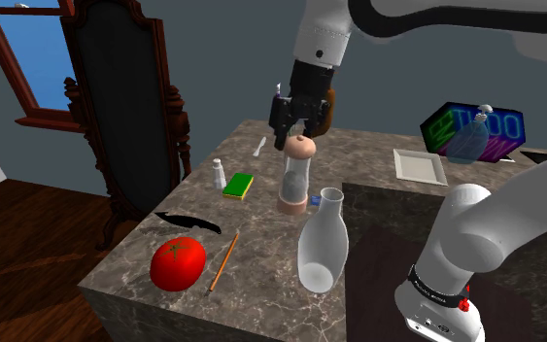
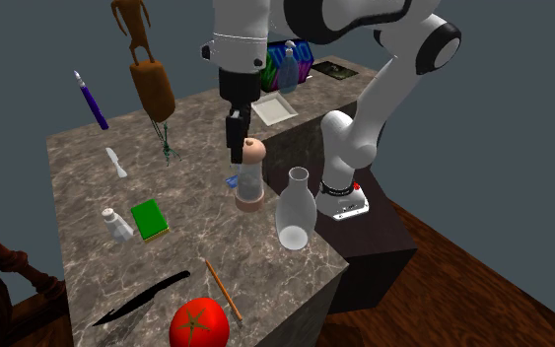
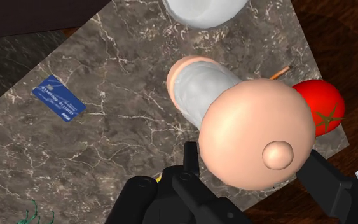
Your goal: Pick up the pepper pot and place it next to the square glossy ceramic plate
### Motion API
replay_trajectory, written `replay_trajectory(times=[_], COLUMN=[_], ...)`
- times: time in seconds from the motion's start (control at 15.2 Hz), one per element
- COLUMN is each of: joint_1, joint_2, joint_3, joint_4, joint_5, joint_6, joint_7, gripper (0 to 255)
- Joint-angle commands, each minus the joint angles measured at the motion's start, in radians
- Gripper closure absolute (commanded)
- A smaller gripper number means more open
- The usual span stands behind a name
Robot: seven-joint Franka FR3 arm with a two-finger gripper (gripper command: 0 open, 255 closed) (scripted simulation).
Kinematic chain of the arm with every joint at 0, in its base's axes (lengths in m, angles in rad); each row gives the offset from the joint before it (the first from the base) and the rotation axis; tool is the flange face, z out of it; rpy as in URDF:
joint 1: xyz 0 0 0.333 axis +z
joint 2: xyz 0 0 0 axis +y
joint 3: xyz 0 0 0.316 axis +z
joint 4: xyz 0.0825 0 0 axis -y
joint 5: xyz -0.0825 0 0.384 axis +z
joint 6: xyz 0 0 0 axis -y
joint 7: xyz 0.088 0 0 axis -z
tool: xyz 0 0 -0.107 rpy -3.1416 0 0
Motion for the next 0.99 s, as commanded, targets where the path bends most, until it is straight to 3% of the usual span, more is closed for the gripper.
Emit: replay_trajectory(times=[0.0,0.92], joint_1=[-0.001,-0.013], joint_2=[0.009,0.092], joint_3=[-0.001,-0.011], joint_4=[0.035,0.294], joint_5=[-0.003,-0.026], joint_6=[-0.025,-0.201], joint_7=[0.006,0.040], gripper=[255,255])
